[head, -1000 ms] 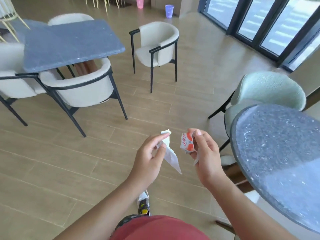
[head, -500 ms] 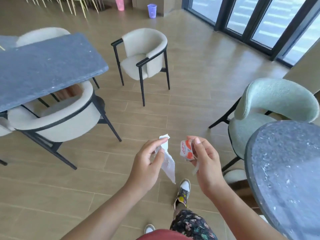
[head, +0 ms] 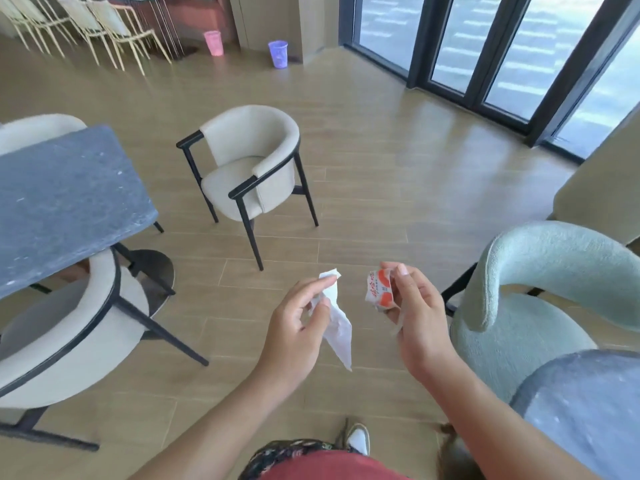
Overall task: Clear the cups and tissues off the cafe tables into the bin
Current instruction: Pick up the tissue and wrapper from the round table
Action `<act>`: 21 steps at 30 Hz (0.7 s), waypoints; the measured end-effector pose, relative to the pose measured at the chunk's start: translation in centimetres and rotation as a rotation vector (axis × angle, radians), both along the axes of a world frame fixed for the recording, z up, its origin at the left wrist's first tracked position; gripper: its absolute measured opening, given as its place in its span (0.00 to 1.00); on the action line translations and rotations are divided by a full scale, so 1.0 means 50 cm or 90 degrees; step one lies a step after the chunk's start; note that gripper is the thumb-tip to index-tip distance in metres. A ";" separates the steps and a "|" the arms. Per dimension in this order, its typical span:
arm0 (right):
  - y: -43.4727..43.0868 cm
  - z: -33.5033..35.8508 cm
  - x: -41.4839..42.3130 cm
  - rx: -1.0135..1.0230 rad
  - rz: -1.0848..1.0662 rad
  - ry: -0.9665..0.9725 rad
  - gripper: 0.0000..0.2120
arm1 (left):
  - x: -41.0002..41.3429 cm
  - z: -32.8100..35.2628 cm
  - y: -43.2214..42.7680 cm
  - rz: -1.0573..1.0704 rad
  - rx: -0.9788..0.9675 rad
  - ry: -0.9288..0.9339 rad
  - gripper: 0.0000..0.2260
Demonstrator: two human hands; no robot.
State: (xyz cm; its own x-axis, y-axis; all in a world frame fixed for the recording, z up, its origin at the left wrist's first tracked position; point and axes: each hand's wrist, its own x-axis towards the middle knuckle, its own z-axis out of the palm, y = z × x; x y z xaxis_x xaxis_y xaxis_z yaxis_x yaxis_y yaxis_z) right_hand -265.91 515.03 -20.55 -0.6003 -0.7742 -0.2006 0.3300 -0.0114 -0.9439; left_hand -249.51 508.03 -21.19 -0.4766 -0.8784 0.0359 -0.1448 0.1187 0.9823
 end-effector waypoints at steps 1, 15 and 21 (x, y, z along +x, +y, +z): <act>-0.028 0.005 -0.028 0.001 -0.003 -0.002 0.17 | -0.028 0.003 -0.027 -0.002 0.001 0.002 0.18; -0.555 -0.051 -0.332 0.064 -0.045 0.021 0.18 | -0.354 -0.053 -0.574 -0.024 0.046 0.028 0.17; -0.840 -0.005 -0.452 0.038 -0.067 0.018 0.19 | -0.476 -0.016 -0.870 -0.070 0.041 0.028 0.17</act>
State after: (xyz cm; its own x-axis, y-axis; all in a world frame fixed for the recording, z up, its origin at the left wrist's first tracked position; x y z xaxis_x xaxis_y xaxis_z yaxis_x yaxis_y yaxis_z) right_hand -288.52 473.03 -20.81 -0.6832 -0.6942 -0.2265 0.3033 0.0124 -0.9528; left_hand -273.30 464.54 -22.02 -0.5699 -0.8217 0.0039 -0.0909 0.0678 0.9935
